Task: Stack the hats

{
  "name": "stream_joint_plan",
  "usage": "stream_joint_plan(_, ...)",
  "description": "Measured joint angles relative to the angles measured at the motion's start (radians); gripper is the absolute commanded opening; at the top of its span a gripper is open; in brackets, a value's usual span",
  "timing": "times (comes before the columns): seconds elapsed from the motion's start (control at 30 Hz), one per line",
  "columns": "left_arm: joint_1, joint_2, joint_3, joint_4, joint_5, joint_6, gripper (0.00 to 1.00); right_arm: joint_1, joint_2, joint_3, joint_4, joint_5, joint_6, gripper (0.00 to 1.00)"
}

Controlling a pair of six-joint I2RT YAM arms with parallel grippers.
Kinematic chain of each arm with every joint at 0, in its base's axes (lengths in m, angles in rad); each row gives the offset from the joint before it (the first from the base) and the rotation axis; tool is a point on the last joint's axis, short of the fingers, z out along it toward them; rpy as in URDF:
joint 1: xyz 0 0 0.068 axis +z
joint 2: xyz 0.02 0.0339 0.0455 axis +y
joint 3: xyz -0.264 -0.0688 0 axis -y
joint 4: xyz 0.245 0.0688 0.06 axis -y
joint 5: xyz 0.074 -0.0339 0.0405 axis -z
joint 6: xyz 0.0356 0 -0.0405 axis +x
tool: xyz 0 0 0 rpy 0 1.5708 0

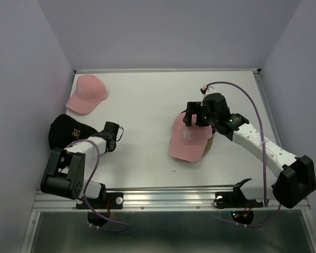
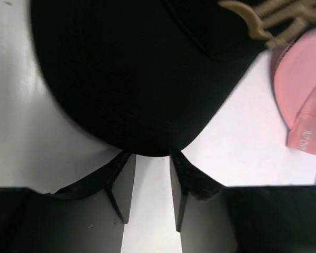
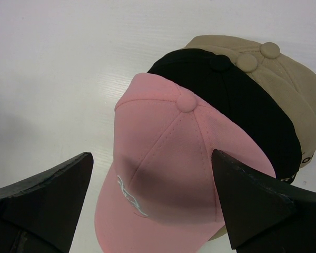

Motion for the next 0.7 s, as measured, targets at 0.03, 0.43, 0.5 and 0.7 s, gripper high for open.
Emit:
stream_joint_plan(0.03,-0.002,0.000,0.000,-0.026,0.000,0.002,0.30,0.000,0.000,0.000,0.000,0.000,0.000,1.00)
stream_joint_plan(0.43,-0.033,-0.174,-0.001,-0.167,-0.066,0.007,0.00,0.000,0.000,0.001,0.000,0.000,-0.001,1.00)
stream_joint_plan(0.5,-0.045,-0.218,-0.001,-0.143,-0.076,0.012,0.00,0.000,0.000,0.001,0.000,0.000,-0.001,1.00)
stream_joint_plan(0.7,-0.084,-0.353,-0.004,-0.085,-0.081,0.073,0.00,0.000,-0.010,0.001,-0.002,-0.003,-0.001,1.00)
